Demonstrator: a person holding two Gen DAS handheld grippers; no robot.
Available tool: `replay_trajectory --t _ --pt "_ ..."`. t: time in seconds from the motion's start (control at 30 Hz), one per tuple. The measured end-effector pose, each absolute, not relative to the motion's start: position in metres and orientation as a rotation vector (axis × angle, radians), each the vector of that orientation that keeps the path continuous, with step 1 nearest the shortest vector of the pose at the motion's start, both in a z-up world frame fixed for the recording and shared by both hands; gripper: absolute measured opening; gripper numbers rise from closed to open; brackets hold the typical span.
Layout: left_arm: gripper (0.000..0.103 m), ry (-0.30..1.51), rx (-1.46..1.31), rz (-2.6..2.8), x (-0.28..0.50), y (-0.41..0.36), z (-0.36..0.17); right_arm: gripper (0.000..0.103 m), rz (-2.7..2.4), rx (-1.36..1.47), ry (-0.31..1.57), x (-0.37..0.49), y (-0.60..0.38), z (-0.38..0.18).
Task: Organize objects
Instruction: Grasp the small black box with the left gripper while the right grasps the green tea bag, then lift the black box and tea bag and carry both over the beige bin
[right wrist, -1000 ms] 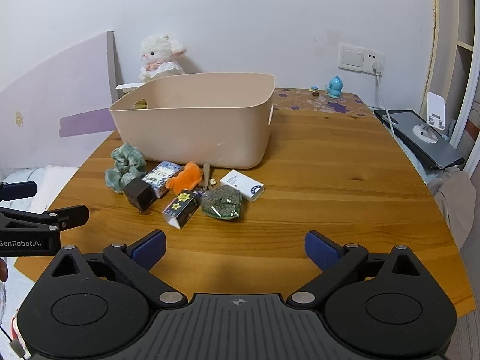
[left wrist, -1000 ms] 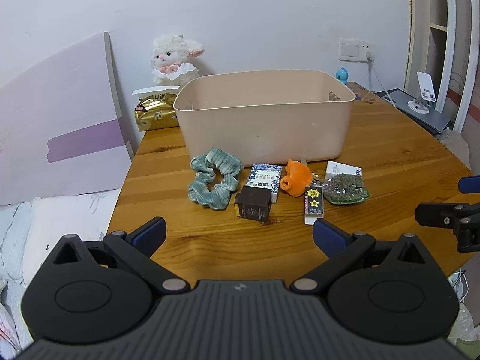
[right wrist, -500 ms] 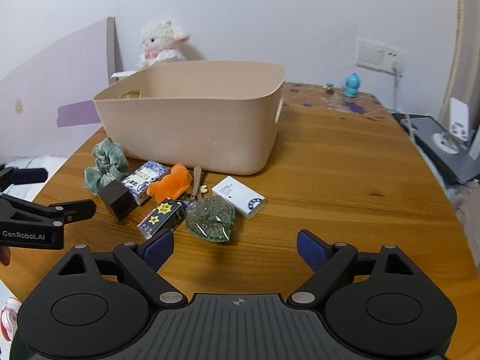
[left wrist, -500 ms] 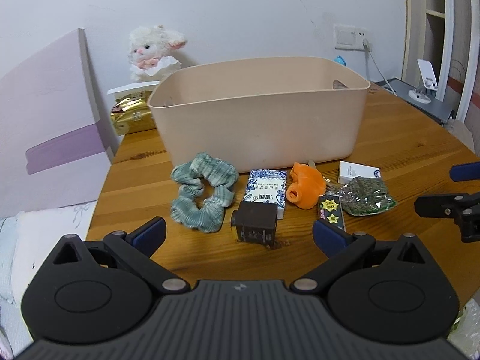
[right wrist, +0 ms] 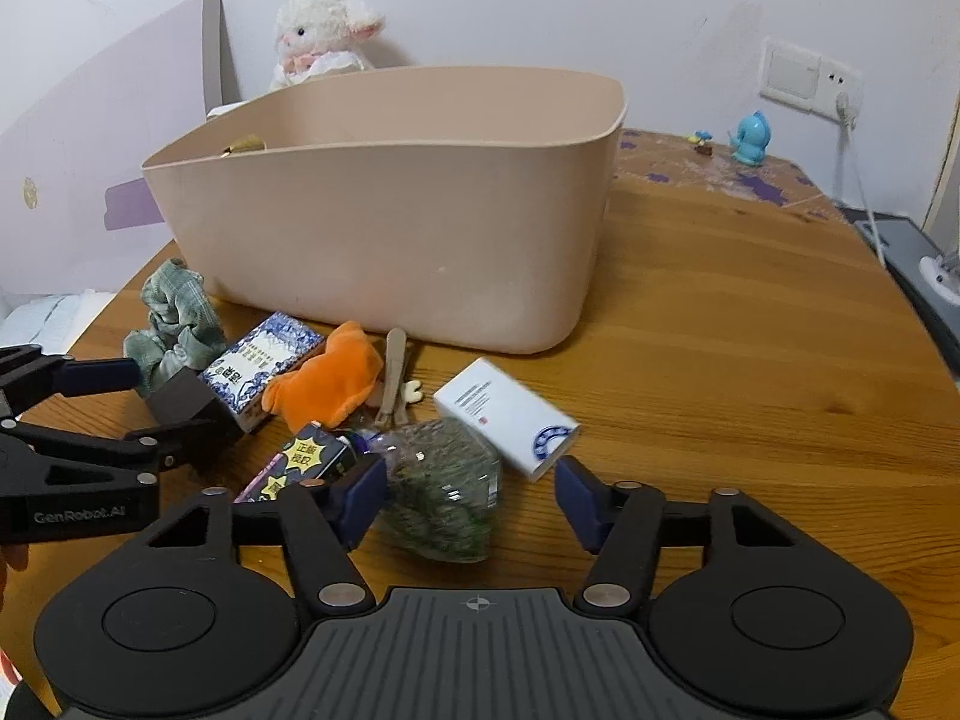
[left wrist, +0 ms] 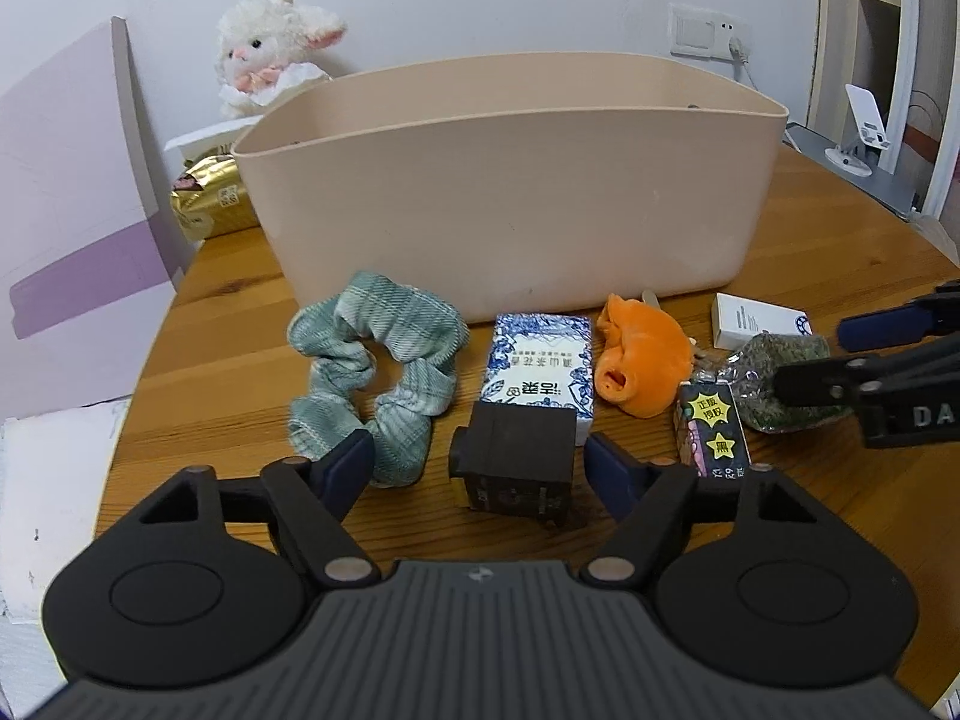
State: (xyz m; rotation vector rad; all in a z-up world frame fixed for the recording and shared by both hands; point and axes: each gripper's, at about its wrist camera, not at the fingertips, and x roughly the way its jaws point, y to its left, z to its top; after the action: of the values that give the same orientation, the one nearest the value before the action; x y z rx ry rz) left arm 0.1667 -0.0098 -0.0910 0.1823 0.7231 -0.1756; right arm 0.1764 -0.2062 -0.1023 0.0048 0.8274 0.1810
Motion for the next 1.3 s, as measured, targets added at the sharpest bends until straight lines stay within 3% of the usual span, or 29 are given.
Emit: replay_trajectory --t 0.2,0.53,0.97,1.3 --pt "0.047 0.733 0.172 -0.219 0.171 -0.013 -0.096 0.039 0.196 0.018 0.842 0.179 -0.200 -0.106" --pt "0.046 0.707 0.141 -0.229 0.152 -0.008 -0.082 0.033 0.207 0.018 0.801 0.154 -0.204 -0.086" --pt "0.046 0.514 0.147 -0.185 0.118 0.004 0.004 0.033 0.193 0.019 0.602 0.123 -0.212 -0.005" --pt "0.046 0.406 0.188 -0.147 0.153 -0.011 0.048 0.033 0.185 0.016 0.494 0.158 -0.210 0.040"
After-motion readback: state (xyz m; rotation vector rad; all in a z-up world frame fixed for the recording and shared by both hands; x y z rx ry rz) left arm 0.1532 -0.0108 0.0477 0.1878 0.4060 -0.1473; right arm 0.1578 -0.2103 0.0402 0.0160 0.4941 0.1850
